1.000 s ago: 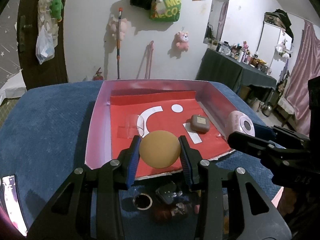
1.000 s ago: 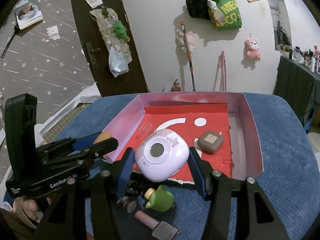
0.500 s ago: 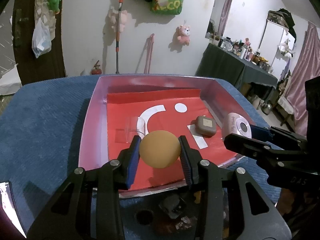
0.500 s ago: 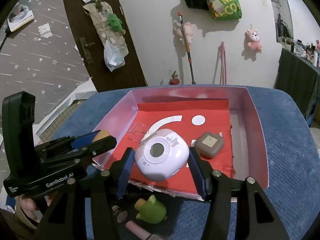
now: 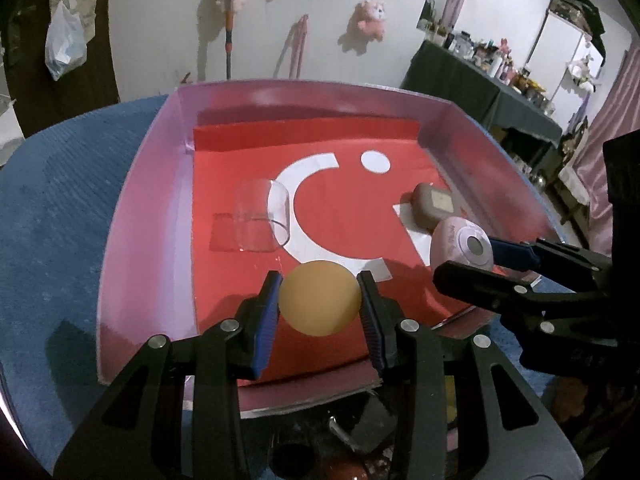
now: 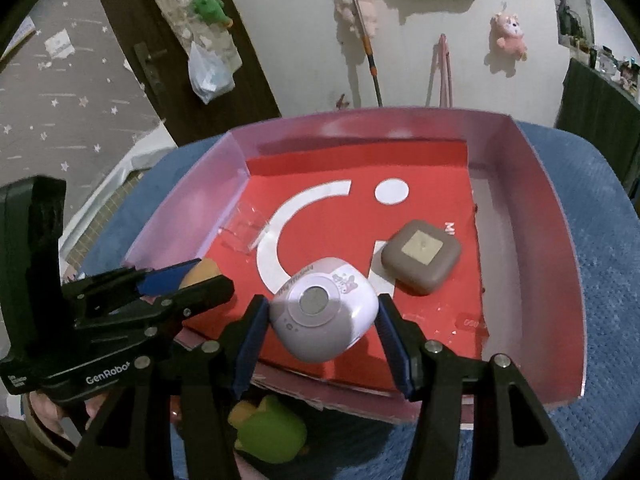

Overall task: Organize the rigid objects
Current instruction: 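Carry the sponge ball and white device over the red box with both grippers, then lower the sponge ball and white device onto the red paper and open both grippers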

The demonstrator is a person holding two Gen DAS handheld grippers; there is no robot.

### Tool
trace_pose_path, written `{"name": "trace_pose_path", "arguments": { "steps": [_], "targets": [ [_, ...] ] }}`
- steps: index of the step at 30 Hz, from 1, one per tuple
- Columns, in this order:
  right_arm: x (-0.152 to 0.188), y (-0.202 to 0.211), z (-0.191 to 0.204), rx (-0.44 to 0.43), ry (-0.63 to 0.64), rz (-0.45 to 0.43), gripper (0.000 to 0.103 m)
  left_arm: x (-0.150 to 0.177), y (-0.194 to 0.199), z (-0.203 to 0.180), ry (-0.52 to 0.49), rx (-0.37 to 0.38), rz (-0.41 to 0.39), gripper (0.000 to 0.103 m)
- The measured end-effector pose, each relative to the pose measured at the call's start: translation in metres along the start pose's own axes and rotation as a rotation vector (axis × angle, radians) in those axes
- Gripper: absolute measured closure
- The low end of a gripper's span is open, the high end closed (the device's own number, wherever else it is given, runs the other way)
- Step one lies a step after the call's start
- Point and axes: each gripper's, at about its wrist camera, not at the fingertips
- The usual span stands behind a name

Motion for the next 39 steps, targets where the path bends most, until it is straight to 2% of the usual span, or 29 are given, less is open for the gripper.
{"name": "trace_pose_path", "arguments": {
  "steps": [12,22,28,39],
  "targets": [
    [-0.003,-0.023,-0.007,0.010,-0.011,0.070,0.046,-0.001,-0.022,0.017,0.047,-0.001,0.072,0.067],
    [-0.008,-0.031,-0.020,0.029,-0.032,0.067,0.046,-0.013,-0.030,0.015,0.050,-0.033,0.064,0.067],
    [-0.013,-0.034,-0.020,0.052,-0.035,0.036,0.045,-0.017,-0.036,0.015,0.036,-0.090,0.024,0.067],
    [-0.017,-0.036,-0.023,0.123,-0.036,0.003,0.045,-0.019,-0.037,0.017,0.035,-0.093,0.021,0.067]
  ]
}}
Point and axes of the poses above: each gripper's, at about its wrist camera, not at the fingertips, and y roughly against the way its jaws point, z to its left, x to its underside, and after that the axes turned 2 degrees about z, right-handed
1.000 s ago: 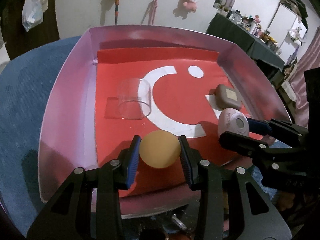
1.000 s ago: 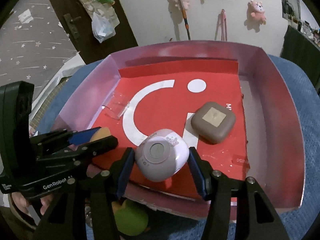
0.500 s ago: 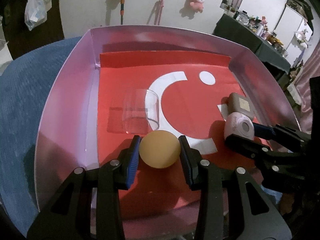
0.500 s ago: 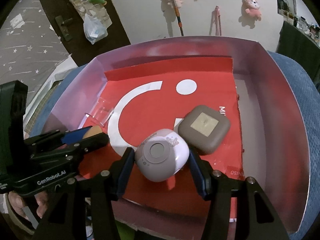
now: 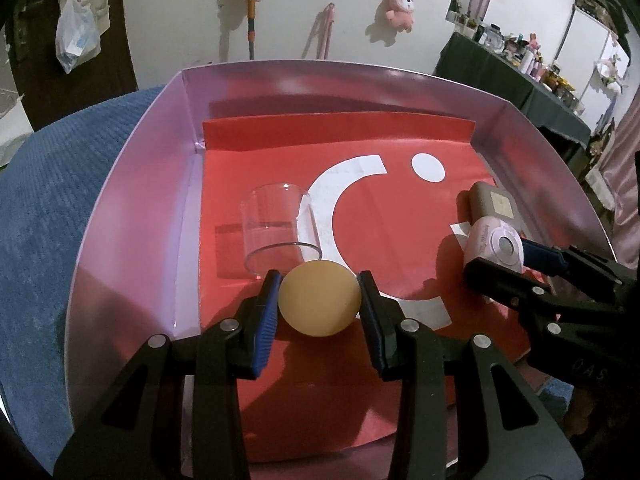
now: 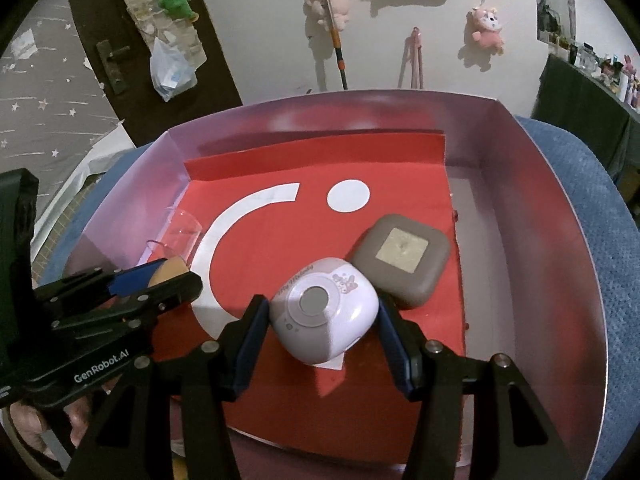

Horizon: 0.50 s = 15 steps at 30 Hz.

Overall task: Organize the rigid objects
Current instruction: 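Lower the sponge ball and white device onto the red paper and open both grippers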

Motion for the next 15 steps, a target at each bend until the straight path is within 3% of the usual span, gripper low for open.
{"name": "trace_pose_path", "arguments": {
  "steps": [15],
  "targets": [
    [0.0001,-0.0004,0.0004,-0.001,-0.002,0.000,0.045,-0.0003,-0.0019,0.0008,0.015,0.010,-0.001,0.067]
  ]
}}
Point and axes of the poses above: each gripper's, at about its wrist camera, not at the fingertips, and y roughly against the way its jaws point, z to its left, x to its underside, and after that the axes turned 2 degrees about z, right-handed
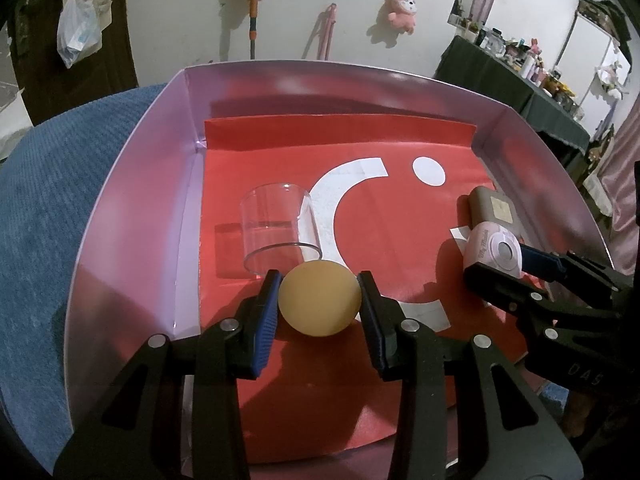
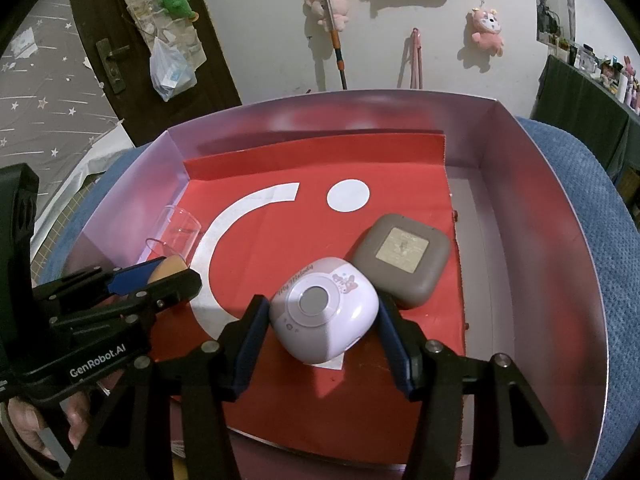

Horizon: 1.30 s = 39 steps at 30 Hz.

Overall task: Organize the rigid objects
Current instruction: 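Lower the sponge ball and white device onto the red paper and open both grippers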

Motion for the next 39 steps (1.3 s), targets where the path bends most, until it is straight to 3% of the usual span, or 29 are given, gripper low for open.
{"name": "trace_pose_path", "arguments": {
  "steps": [15,19,25,39],
  "targets": [
    [-0.001,0.001,0.000,-0.003,-0.004,0.000,0.045,0.001,0.000,-0.005,-0.018,-0.027,-0.003,0.066],
    [-0.001,0.001,0.000,-0.004,-0.006,0.000,0.045,0.000,0.000,-0.003,-0.005,-0.021,0.002,0.047],
    [-0.001,0.003,-0.001,-0.014,-0.015,-0.001,0.045,0.000,0.001,-0.004,-0.017,-0.028,0.002,0.046],
    [0.001,0.024,0.003,-0.013,-0.015,-0.054,0.035,0.004,0.018,-0.013,-0.060,-0.046,-0.043,0.035]
  ]
}}
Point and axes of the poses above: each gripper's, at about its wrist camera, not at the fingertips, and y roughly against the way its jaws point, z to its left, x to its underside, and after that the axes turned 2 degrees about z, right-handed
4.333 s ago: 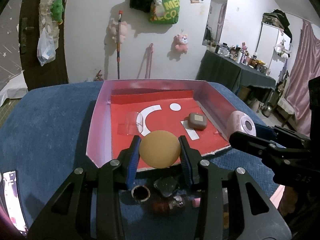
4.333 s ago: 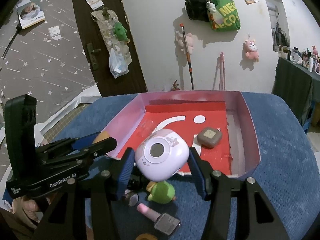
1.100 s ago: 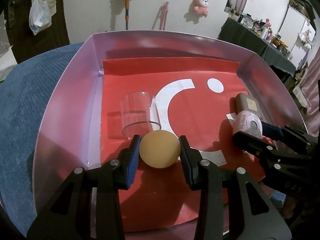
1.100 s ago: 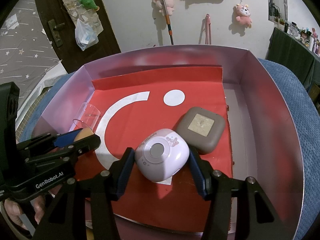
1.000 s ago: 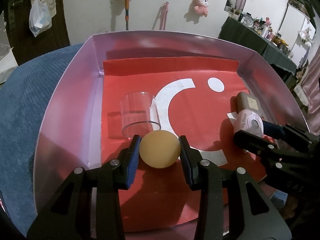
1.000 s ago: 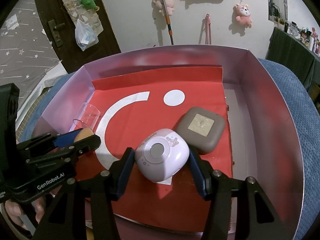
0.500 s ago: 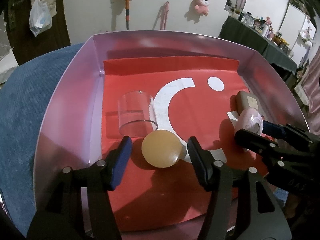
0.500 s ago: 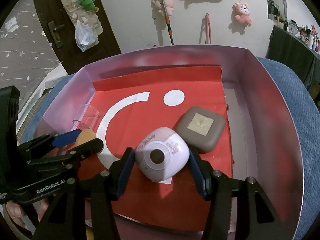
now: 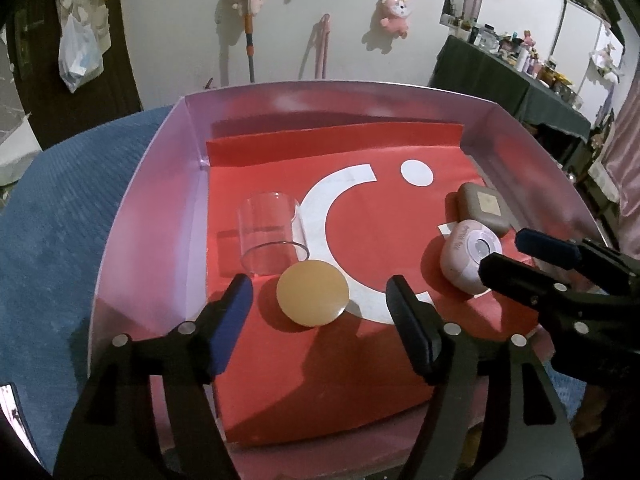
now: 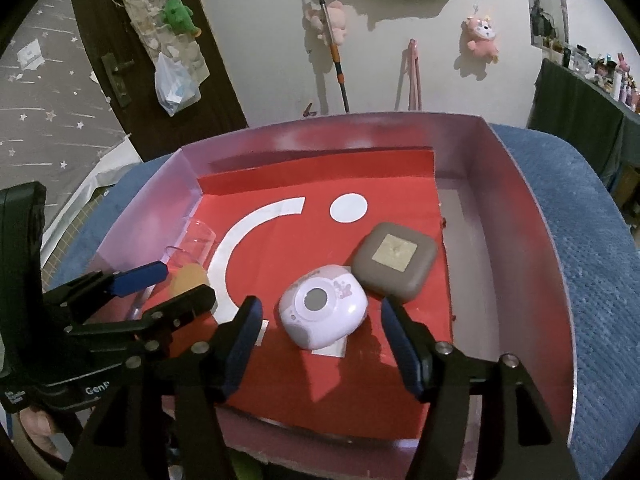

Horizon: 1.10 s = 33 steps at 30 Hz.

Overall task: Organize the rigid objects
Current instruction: 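Lower the sponge ball and white device onto the red paper and open both grippers, then withdraw both grippers from the box toward the objects on the table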

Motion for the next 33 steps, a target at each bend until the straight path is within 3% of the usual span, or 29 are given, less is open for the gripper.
{"name": "trace_pose_path", "arguments": {
  "steps": [13,17,26,33],
  "targets": [
    [0.005,0.029,0.011,-0.011,0.011,-0.061,0.026,0.004,0.023,-0.005,-0.014,-0.008,-0.049,0.023],
    [0.007,0.036,0.011,-0.016,0.010,-0.077,0.019,0.005,0.030,-0.006,-0.012,-0.022,-0.070,0.006],
    [0.013,0.051,0.016,-0.034,0.021,-0.108,0.004,0.007,0.042,0.001,0.016,-0.011,-0.094,0.006],
    [0.018,0.063,0.019,-0.047,0.027,-0.130,0.000,0.013,0.051,0.002,0.017,-0.020,-0.112,0.004]
  ]
}}
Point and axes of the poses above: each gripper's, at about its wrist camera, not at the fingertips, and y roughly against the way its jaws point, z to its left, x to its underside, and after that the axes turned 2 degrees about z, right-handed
